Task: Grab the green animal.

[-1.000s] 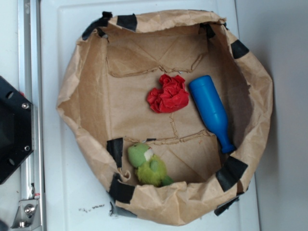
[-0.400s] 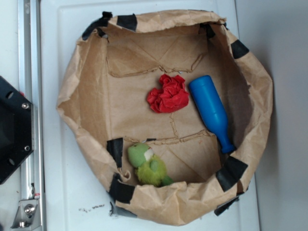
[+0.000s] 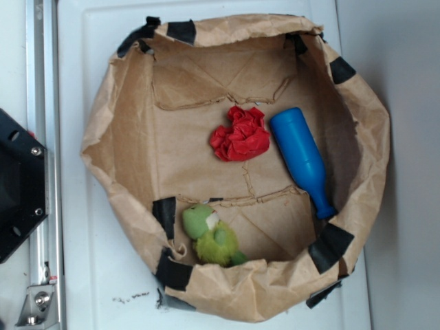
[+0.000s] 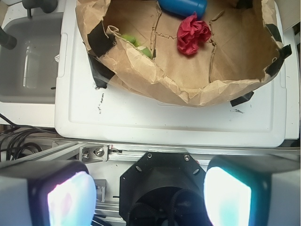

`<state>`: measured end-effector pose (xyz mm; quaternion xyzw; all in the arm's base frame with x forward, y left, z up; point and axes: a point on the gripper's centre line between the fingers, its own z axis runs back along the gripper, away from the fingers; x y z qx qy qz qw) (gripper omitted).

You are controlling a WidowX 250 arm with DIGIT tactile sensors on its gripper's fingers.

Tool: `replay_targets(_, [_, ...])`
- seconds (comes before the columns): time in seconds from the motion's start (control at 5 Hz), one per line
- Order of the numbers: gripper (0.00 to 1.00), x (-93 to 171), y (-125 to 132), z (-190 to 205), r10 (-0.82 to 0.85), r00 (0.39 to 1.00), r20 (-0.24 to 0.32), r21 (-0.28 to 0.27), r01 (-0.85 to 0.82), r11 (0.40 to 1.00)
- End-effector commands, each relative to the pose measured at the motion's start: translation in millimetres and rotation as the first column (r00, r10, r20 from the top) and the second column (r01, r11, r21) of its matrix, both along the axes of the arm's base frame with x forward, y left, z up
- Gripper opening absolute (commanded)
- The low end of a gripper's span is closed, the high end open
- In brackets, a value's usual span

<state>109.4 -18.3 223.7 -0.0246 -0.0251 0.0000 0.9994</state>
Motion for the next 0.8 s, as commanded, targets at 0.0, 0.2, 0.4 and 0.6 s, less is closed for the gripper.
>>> replay_targets(0.0, [1.00,71.9,8.0,10.3,0.147,0.986,0.083,0.026,-0.150,0.988])
replay_targets(0.2, [1.00,121.3,18.0,7.4,0.124,0.989,0.077,0.023,-0.126,0.992])
replay_targets(0.4, [1.00,136.3,34.4,0.9,0.006,0.994,0.112,-0.004,-0.006,1.000])
replay_targets(0.6, [1.00,145.6,41.8,-15.8,-0.230,0.955,0.188,-0.075,0.247,0.966])
